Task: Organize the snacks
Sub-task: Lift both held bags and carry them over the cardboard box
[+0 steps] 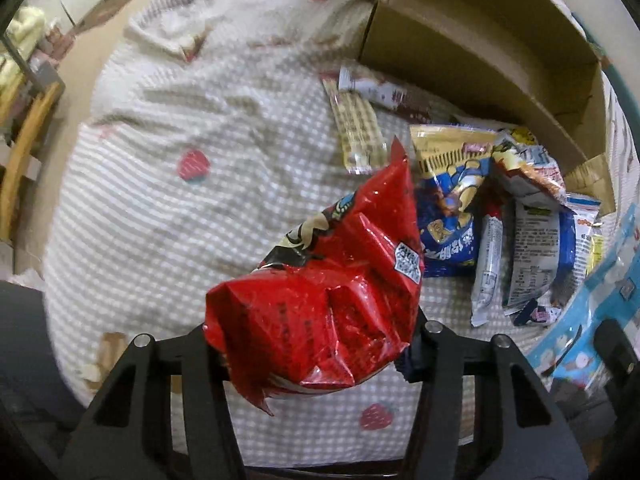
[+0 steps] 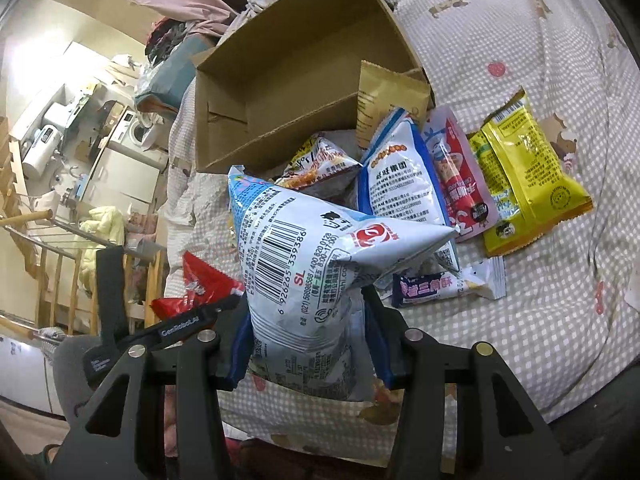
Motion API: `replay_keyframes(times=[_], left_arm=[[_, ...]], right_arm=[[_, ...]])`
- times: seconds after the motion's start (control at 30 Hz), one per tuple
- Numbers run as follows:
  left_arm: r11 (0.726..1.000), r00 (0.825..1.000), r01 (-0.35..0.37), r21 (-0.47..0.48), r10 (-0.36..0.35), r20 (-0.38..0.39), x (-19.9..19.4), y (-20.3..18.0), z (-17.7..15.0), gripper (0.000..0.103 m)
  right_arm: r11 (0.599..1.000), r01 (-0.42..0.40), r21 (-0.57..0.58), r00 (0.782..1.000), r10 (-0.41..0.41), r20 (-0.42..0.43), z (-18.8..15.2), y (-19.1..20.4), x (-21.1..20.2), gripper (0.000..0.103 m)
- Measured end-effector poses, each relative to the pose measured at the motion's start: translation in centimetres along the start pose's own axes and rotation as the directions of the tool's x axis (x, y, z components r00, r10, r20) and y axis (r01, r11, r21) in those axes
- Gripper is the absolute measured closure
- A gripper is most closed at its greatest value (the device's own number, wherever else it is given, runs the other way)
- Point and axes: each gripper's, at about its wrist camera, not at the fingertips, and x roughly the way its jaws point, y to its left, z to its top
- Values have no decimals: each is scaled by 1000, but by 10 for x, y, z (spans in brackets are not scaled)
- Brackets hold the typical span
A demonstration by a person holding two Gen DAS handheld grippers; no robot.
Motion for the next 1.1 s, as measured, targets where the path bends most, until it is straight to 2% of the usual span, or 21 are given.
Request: replay_keyframes(times=[0.13, 0.27, 0.4, 0.47, 0.5, 0.57, 0.77, 0.87, 1.1], left_arm=[[999, 997, -25, 48, 21, 76, -26, 5, 2, 54], [998, 989, -28, 57, 19, 148, -51, 17, -2, 54], [991, 971, -55, 120, 25, 238, -81, 4, 8, 54], [987, 963, -61, 149, 19, 269, -74, 3, 27, 54], [984, 958, -59, 170, 8, 286, -82, -2, 29, 54], [979, 955, -57, 197, -5, 297, -67, 0, 54, 54], [961, 941, -54, 272, -42, 334, -63, -22, 90, 54], [953, 944, -32, 301, -70, 324, -59, -34, 109, 54], [925, 940, -46, 378, -88, 330, -42, -69, 148, 54]], right_arm=[[999, -30, -16, 999, 31, 37, 0, 2, -8, 52], [993, -113, -34, 989, 115, 90, 0, 7, -21, 52], [987, -143, -66, 974, 152, 166, 5, 11, -38, 52], [987, -140, -84, 970, 153, 191, 13, 13, -46, 52], [987, -132, -91, 969, 148, 200, 18, 14, -48, 52], [987, -127, -95, 965, 145, 218, 31, 13, -53, 52], [990, -100, -100, 963, 121, 239, 71, 11, -55, 52], [991, -74, -115, 965, 100, 244, 91, 12, -53, 52], [989, -29, -147, 976, 60, 211, 137, 15, -25, 52]])
